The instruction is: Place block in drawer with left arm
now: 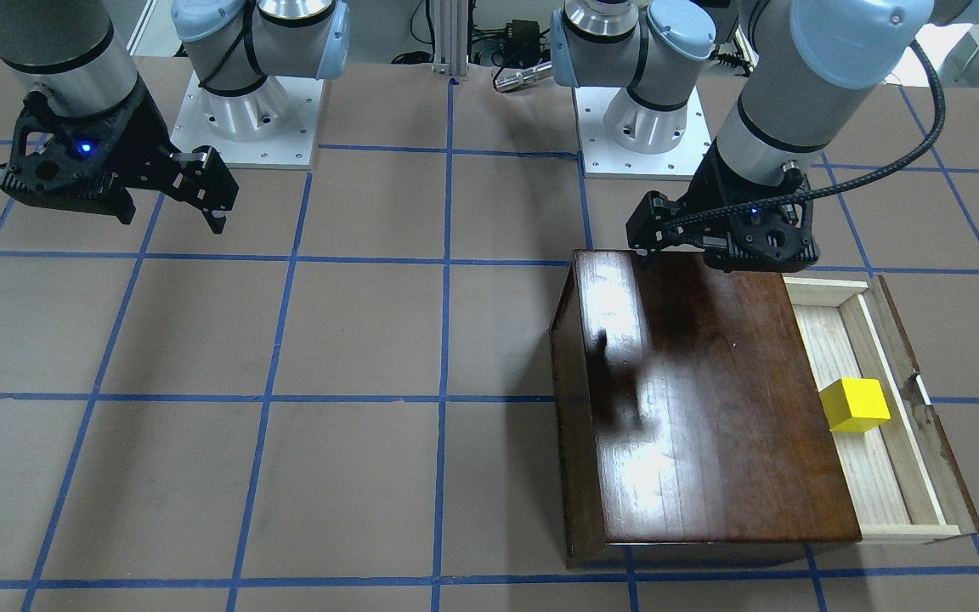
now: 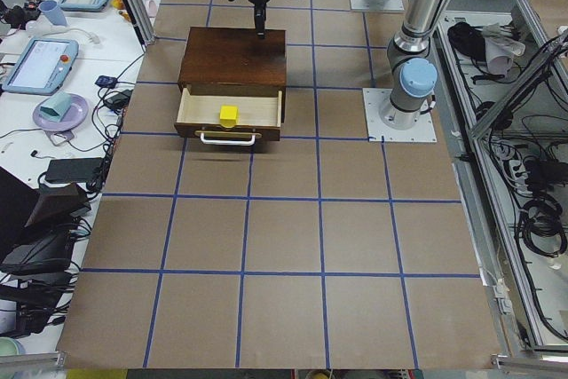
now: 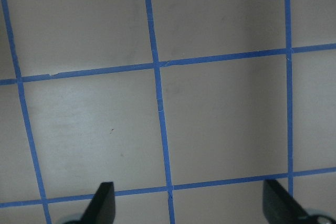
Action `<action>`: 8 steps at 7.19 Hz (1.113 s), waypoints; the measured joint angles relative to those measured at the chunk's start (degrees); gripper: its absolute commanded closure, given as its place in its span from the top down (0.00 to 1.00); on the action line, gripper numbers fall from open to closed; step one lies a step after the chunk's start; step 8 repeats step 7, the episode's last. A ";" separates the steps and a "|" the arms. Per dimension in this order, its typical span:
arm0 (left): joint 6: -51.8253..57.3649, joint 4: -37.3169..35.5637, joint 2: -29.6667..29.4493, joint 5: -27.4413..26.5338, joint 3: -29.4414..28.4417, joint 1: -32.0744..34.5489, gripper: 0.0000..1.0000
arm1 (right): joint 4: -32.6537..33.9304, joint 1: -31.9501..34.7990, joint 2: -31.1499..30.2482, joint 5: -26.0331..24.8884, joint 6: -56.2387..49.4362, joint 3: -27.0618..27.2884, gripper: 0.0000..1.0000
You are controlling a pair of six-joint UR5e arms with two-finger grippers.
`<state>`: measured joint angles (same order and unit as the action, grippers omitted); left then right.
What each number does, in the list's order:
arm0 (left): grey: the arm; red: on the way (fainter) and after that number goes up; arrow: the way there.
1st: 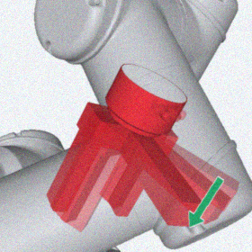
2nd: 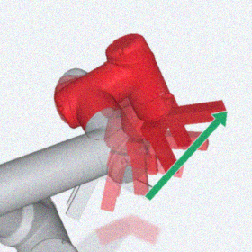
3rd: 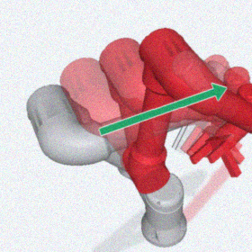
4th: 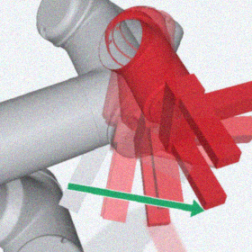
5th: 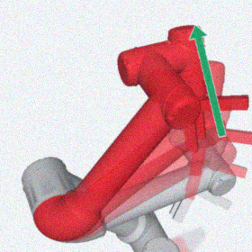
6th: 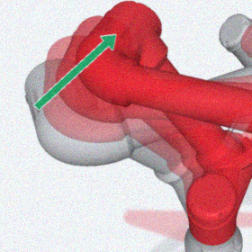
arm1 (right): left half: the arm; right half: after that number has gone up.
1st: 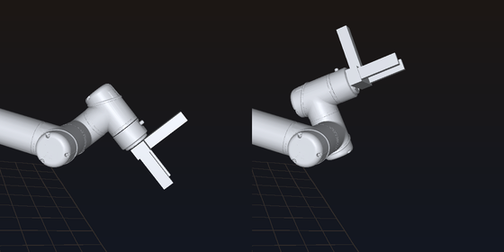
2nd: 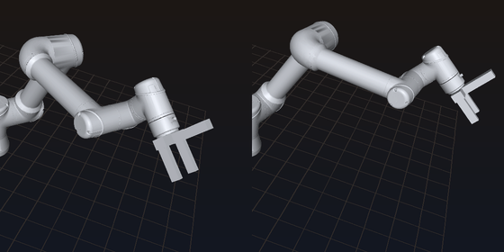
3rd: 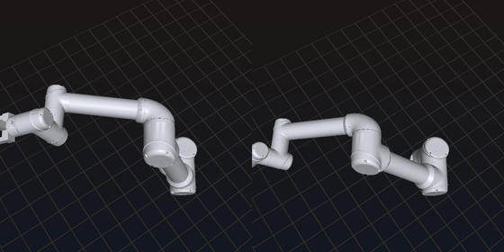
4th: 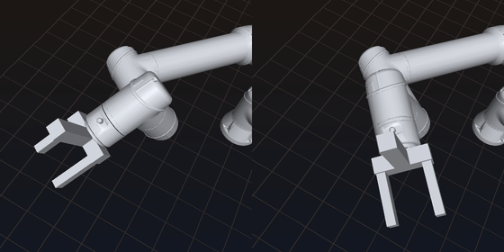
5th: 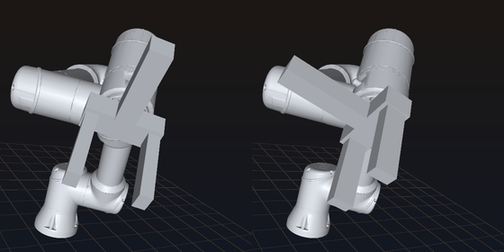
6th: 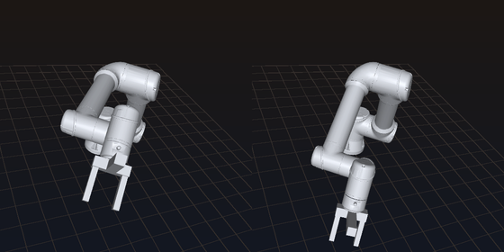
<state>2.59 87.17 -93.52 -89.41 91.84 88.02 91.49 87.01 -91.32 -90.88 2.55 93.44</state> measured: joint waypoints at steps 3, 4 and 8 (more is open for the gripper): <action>0.02 -0.08 0.31 -0.01 0.75 -0.10 1.00 | 0.00 0.00 0.00 0.00 0.00 -0.01 1.00; 0.04 -0.12 0.34 0.00 0.77 -0.15 1.00 | 0.00 -0.02 0.00 0.00 0.00 -0.01 1.00; 0.11 -0.21 0.42 -0.06 0.69 -0.43 1.00 | 0.00 -0.02 0.00 0.00 0.00 -0.01 1.00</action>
